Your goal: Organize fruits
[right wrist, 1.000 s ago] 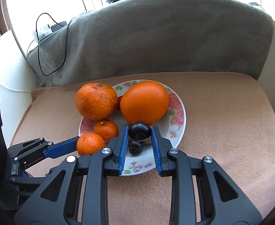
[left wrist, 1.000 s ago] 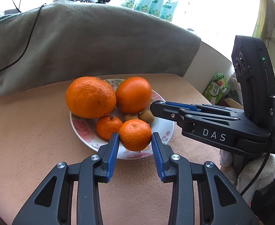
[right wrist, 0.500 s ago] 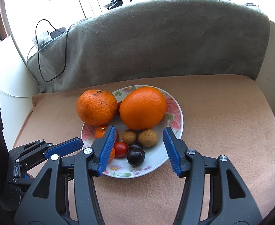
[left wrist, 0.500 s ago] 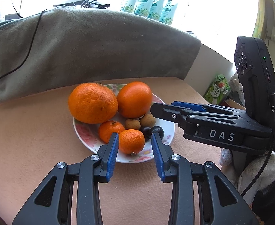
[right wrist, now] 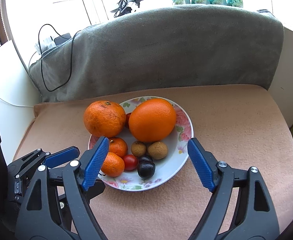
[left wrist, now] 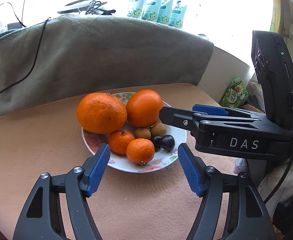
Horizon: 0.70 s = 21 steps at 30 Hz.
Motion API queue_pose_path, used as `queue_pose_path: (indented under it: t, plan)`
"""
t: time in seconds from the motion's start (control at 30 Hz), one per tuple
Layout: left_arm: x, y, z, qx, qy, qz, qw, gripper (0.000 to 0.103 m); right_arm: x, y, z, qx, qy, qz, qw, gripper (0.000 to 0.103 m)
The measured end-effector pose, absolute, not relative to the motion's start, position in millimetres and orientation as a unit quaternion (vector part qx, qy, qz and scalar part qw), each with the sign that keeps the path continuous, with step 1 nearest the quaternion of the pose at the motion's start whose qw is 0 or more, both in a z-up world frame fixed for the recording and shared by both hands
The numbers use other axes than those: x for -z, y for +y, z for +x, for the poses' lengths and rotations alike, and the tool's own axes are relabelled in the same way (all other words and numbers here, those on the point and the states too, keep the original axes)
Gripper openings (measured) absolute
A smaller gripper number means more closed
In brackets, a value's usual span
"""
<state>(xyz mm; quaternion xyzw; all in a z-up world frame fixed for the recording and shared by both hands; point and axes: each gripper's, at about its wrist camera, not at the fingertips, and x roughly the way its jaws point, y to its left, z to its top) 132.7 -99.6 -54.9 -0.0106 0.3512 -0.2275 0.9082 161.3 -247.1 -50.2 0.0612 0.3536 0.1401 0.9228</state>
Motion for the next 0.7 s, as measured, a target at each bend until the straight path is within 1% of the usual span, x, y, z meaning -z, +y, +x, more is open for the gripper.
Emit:
queue_pose_path:
  t: [0.07, 0.13, 0.23, 0.3, 0.33, 0.7]
  plan:
    - [54, -99, 132, 0.223, 0.351, -0.009, 0.909, 0.072, 49, -247, 160, -0.139, 0.353, 0.062, 0.923, 0.084]
    - [54, -100, 132, 0.221, 0.35, -0.007, 0.91, 0.073, 48, -247, 160, -0.139, 0.353, 0.062, 0.923, 0.087]
    - [53, -99, 131, 0.218, 0.348, -0.007, 0.912, 0.073, 47, -246, 158, -0.14, 0.351, 0.061, 0.924, 0.087]
    - [52, -99, 130, 0.216, 0.348, -0.008, 0.912, 0.078, 46, -244, 157, -0.14, 0.35, 0.059, 0.924, 0.087]
    - [52, -99, 130, 0.215, 0.347, -0.008, 0.913, 0.078, 46, -244, 156, -0.14, 0.35, 0.057, 0.924, 0.088]
    - [47, -97, 124, 0.209, 0.341, -0.003, 0.917, 0.079, 39, -242, 146, -0.134, 0.341, 0.051, 0.929, 0.088]
